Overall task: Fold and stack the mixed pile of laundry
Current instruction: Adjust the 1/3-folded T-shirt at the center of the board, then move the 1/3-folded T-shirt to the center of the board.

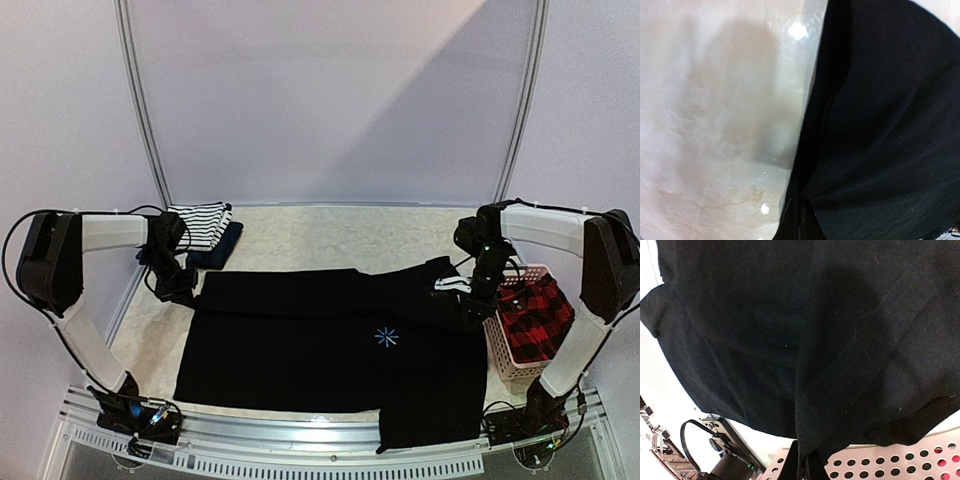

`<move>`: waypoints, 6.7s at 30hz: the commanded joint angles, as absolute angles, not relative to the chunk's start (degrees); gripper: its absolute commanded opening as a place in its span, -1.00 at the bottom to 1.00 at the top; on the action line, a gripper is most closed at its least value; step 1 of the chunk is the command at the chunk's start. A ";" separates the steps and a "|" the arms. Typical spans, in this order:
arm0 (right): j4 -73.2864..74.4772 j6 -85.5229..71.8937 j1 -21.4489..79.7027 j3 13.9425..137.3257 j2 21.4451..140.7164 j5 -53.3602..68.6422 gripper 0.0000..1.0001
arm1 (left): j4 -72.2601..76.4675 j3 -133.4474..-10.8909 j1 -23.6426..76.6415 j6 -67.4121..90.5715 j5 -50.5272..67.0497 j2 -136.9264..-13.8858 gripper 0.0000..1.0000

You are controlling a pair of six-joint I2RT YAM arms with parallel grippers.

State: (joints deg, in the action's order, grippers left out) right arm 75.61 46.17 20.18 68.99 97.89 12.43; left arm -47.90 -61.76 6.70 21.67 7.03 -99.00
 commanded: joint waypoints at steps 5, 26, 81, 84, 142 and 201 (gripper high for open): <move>76.19 47.20 19.92 68.03 97.63 11.27 -0.99 | -52.37 -63.21 6.54 18.26 5.37 -99.06 -0.99; 63.61 33.71 16.75 87.41 107.03 24.72 -0.20 | -42.06 -73.78 12.09 20.89 7.52 -97.54 -0.57; 63.45 24.70 13.92 88.93 121.85 30.40 -0.11 | -33.81 -72.19 25.58 28.24 1.98 -96.92 -0.61; 63.34 24.61 14.25 89.36 123.13 30.65 -0.11 | -33.59 -70.77 25.60 28.25 1.76 -95.77 -0.62; 48.97 20.08 11.03 105.07 132.30 0.48 -0.38 | -46.15 -81.86 19.56 20.04 -14.36 -117.55 -0.66; 66.05 51.90 15.38 60.91 73.94 27.93 -0.04 | -73.68 -53.74 47.97 -26.22 -7.71 -65.95 -0.41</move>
